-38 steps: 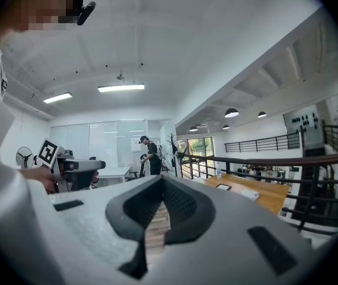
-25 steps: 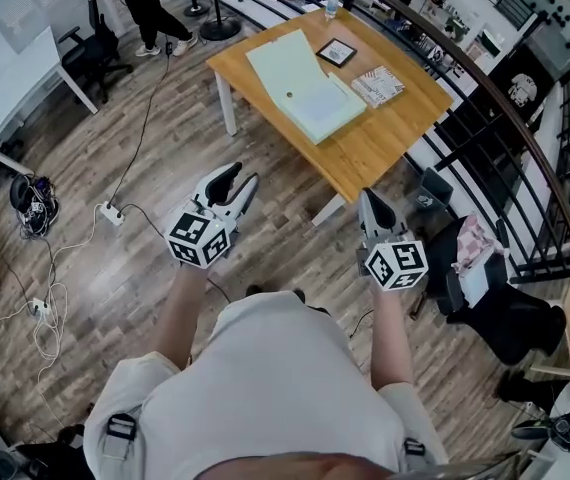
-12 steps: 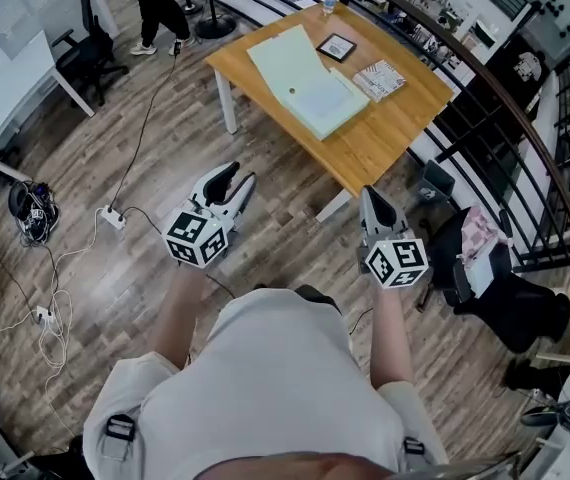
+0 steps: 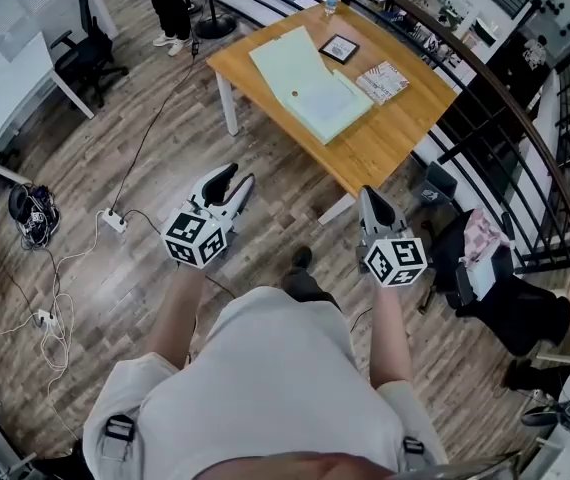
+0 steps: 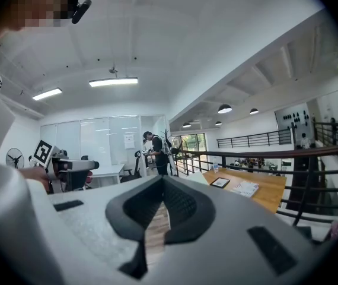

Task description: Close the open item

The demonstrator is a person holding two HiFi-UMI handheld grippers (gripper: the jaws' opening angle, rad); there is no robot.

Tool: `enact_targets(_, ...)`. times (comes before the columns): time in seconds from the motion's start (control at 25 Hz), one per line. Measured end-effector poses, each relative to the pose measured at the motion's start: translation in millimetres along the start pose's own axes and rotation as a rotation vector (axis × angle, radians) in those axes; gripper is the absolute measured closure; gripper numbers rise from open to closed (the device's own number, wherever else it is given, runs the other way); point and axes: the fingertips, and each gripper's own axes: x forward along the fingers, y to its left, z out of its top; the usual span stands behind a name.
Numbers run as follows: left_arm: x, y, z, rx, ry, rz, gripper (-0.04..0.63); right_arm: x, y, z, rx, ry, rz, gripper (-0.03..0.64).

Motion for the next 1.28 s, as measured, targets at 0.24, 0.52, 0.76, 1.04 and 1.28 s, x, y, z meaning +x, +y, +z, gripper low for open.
enact_targets(0.24, 22, 21, 1, -0.009, 0.003, 0.017, 0.442, 31, -15, -2, 0.005, 0.014, 0.013, 0.614)
enact_targets(0.52, 77, 46, -1, -0.024, 0.021, 0.036, 0.442, 82, -54, -1, 0.006, 0.037, 0.027, 0.614)
enact_targets(0.76, 130, 65, 2, -0.030, 0.024, 0.051, 0.442, 127, -93, 1, 0.003, 0.055, 0.048, 0.614)
enact_targets(1.04, 208, 84, 10, -0.041, 0.030, 0.074, 0.442, 184, -152, 15, -0.014, 0.072, 0.083, 0.614)
enact_targets(1.28, 270, 94, 13, -0.037, 0.036, 0.095, 0.442, 225, -207, 16, -0.002, 0.083, 0.109, 0.614)
